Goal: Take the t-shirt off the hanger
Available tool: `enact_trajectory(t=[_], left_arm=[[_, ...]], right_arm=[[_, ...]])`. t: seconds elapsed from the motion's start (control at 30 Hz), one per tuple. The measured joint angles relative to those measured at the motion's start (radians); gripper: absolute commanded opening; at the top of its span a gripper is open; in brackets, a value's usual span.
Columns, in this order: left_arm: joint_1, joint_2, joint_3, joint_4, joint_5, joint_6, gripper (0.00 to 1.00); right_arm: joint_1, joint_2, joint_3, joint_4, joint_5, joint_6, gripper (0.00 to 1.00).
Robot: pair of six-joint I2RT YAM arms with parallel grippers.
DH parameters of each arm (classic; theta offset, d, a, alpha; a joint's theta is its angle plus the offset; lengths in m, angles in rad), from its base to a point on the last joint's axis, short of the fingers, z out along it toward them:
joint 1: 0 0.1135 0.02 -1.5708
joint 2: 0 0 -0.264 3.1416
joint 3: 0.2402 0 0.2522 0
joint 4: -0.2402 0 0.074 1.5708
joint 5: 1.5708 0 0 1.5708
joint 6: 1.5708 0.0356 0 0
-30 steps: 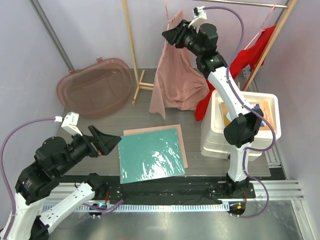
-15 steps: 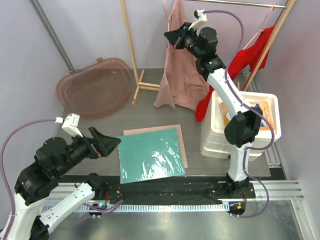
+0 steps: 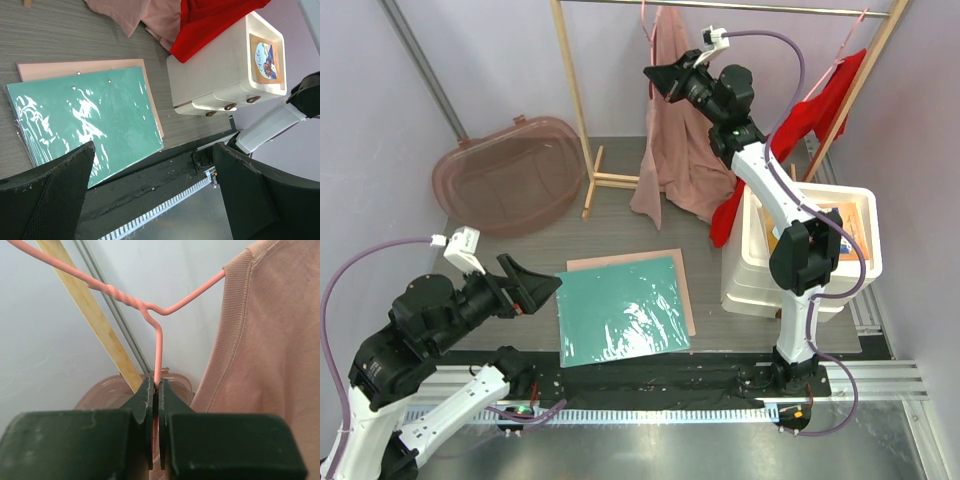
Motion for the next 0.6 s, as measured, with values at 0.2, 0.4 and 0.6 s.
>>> enact_trajectory(t=[0.2,0.4,0.6], left_arm=[[0.0,0.009,0.0,0.0,0.0,-0.002,1.0],[0.0,0.017,-0.001,0.001,0.001,-0.017,1.0],[0.0,0.019,-0.018,0.01,0.003,-0.02,1.0]], right_arm=[[0.0,0.0,0.0,0.01,-0.008,0.007,0.01],[0.005,0.0,0.043,-0.011,-0.024,0.038,0.01],[0.028,-0.008,0.045,-0.012,-0.037,0.045,0.01]])
